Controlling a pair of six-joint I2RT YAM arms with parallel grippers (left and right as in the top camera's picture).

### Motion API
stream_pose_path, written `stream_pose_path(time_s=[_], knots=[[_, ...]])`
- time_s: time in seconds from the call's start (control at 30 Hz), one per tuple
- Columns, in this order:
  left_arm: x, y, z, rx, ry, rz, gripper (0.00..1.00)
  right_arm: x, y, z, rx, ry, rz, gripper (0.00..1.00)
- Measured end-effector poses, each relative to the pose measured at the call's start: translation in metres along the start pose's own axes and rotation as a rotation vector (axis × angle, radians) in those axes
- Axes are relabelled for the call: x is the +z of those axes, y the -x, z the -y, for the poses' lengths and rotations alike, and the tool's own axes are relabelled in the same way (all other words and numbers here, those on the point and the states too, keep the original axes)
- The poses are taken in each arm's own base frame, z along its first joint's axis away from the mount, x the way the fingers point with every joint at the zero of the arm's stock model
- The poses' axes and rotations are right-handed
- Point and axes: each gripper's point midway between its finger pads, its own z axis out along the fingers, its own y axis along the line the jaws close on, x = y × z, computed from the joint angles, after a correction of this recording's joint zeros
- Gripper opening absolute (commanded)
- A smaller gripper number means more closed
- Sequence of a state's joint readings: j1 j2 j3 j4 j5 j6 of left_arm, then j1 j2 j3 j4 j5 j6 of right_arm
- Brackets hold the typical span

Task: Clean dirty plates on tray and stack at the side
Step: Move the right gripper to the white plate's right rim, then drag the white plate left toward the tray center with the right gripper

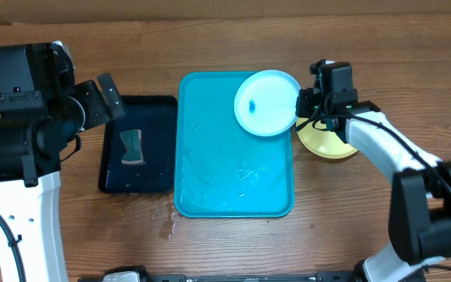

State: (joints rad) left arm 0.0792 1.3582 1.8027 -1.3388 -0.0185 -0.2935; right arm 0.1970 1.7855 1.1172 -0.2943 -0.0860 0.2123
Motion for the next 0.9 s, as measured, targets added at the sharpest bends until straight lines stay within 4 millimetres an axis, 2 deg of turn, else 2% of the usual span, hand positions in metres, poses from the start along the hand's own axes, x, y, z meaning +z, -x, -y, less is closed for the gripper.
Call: stream_pose_path(time_s=[0.13, 0.23, 0.4, 0.47, 0.53, 0.63, 0.73, 0.9], knots=[[0.0, 0.0, 0.0, 0.0, 0.0, 0.0, 1.0, -0.014, -0.021, -0.013, 0.038, 0.066, -0.105, 0.04], [0.0, 0.0, 0.0, 0.0, 0.0, 0.0, 1.0, -0.019, -0.055, -0.024, 0.069, 0.095, -0.242, 0.04], [0.0, 0.0, 0.0, 0.0, 0.0, 0.0, 1.0, -0.027, -0.093, -0.054, 0.091, 0.123, -0.382, 0.04], [0.0, 0.0, 0.0, 0.0, 0.0, 0.0, 1.0, -0.029, -0.105, -0.068, 0.093, 0.13, -0.418, 0.13], [0.0, 0.0, 0.0, 0.0, 0.0, 0.0, 1.0, -0.03, -0.111, -0.077, 0.092, 0.133, -0.431, 0.27], [0.0, 0.0, 0.0, 0.0, 0.0, 0.0, 1.0, -0.029, -0.112, -0.081, 0.104, 0.108, -0.418, 0.4], [0.0, 0.0, 0.0, 0.0, 0.0, 0.0, 1.0, -0.025, -0.105, -0.073, 0.138, 0.043, -0.373, 0.41], [0.0, 0.0, 0.0, 0.0, 0.0, 0.0, 0.99, -0.022, -0.099, -0.056, 0.228, -0.06, -0.329, 0.37]])
